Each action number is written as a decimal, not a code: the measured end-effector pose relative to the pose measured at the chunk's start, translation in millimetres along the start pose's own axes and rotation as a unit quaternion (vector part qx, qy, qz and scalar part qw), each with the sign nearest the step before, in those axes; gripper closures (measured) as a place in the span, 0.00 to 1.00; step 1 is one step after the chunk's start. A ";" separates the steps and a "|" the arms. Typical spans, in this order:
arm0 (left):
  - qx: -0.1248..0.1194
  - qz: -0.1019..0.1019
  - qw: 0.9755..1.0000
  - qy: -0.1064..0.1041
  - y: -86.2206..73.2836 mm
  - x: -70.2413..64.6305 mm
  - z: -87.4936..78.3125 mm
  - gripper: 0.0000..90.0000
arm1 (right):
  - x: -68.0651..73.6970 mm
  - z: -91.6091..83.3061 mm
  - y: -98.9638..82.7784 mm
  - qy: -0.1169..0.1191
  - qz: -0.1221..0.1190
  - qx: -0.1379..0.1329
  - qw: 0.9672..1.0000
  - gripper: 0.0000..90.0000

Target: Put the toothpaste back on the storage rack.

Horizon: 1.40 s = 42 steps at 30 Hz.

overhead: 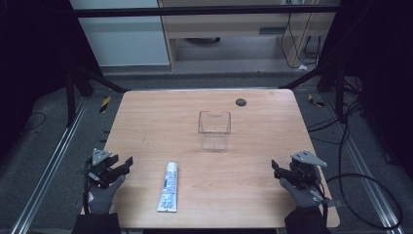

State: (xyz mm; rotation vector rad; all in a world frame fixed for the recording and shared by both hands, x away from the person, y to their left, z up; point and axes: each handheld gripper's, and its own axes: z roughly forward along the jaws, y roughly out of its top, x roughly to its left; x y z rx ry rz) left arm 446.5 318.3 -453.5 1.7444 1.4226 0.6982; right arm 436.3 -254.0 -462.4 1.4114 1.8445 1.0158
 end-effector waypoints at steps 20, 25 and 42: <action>0.059 0.050 0.995 -0.063 -13.2 -35.9 -10.7 0.80 | 18.1 -7.4 -1.4 0.040 -0.017 0.003 0.999 0.37; 0.081 0.071 0.991 -0.077 -16.9 -47.1 -9.7 0.86 | 20.5 -7.7 -1.9 0.048 -0.015 0.004 0.999 0.39; 0.131 0.108 0.977 -0.128 -26.1 -69.4 -11.1 0.99 | 21.9 -5.2 -3.4 0.052 -0.020 0.009 0.998 0.40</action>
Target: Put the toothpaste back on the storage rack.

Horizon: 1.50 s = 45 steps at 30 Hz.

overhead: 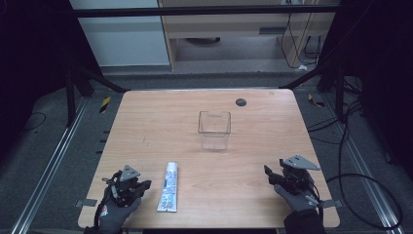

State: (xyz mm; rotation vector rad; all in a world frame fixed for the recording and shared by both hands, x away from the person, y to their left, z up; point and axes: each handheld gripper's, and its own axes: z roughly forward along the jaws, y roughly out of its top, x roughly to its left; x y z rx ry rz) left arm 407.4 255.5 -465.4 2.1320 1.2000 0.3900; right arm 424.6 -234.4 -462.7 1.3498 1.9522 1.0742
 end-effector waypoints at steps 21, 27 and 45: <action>0.044 0.040 0.997 -0.044 -2.0 -22.6 12.3 0.99 | -1.7 2.6 -1.2 0.001 0.003 0.008 1.000 0.39; 0.046 0.044 0.997 -0.047 -1.9 -25.5 14.5 0.99 | -2.1 2.6 -1.2 0.001 0.002 0.008 1.000 0.39; 0.040 0.055 0.996 -0.061 5.9 -39.4 23.7 0.99 | -2.6 3.3 -1.3 0.000 0.004 0.009 1.000 0.39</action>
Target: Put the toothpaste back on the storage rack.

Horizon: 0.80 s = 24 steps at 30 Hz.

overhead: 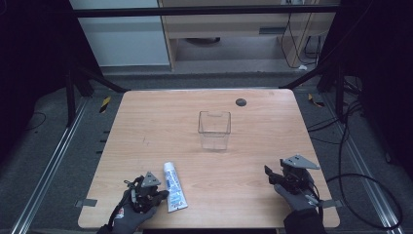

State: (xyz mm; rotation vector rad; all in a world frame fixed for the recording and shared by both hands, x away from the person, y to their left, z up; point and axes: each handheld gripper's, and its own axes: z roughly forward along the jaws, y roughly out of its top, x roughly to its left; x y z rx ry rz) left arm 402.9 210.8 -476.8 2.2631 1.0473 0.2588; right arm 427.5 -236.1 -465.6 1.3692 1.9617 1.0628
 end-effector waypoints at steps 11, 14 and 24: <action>-0.008 0.011 1.000 -0.010 15.2 -6.1 12.4 0.99 | -2.1 1.9 -0.4 -0.001 0.001 0.003 1.000 0.38; -0.011 0.011 1.000 -0.012 18.8 -7.5 15.7 0.99 | -2.5 2.0 -0.3 -0.002 0.002 0.002 1.000 0.38; -0.019 0.022 1.000 -0.006 27.5 -9.2 21.6 0.99 | -2.1 2.7 0.0 -0.002 0.002 0.003 1.000 0.38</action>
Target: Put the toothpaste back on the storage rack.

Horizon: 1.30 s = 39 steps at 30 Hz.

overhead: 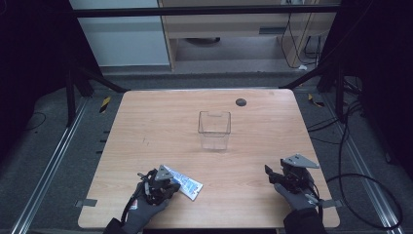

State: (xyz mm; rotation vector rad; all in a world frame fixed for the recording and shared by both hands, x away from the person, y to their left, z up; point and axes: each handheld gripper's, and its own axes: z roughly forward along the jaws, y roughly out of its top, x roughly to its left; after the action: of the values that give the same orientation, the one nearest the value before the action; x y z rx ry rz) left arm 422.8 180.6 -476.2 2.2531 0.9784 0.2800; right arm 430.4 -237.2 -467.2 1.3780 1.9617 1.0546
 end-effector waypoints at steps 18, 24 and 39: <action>-0.013 -0.019 0.999 0.049 41.4 57.9 2.5 0.99 | -0.2 1.4 0.0 0.001 0.006 0.004 1.000 0.38; 0.000 -0.024 0.998 0.054 37.7 63.4 7.0 0.99 | -0.7 2.4 -0.4 0.000 0.002 0.004 1.000 0.38; 0.009 -0.020 0.999 0.047 23.7 61.6 -1.4 0.99 | -1.9 1.5 -0.8 -0.001 0.002 0.005 1.000 0.38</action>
State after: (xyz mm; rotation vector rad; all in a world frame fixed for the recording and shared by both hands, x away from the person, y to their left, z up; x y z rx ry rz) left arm 478.7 213.3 -463.6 2.2515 1.0778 0.3627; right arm 431.8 -238.7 -468.8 1.3880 1.9649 1.0459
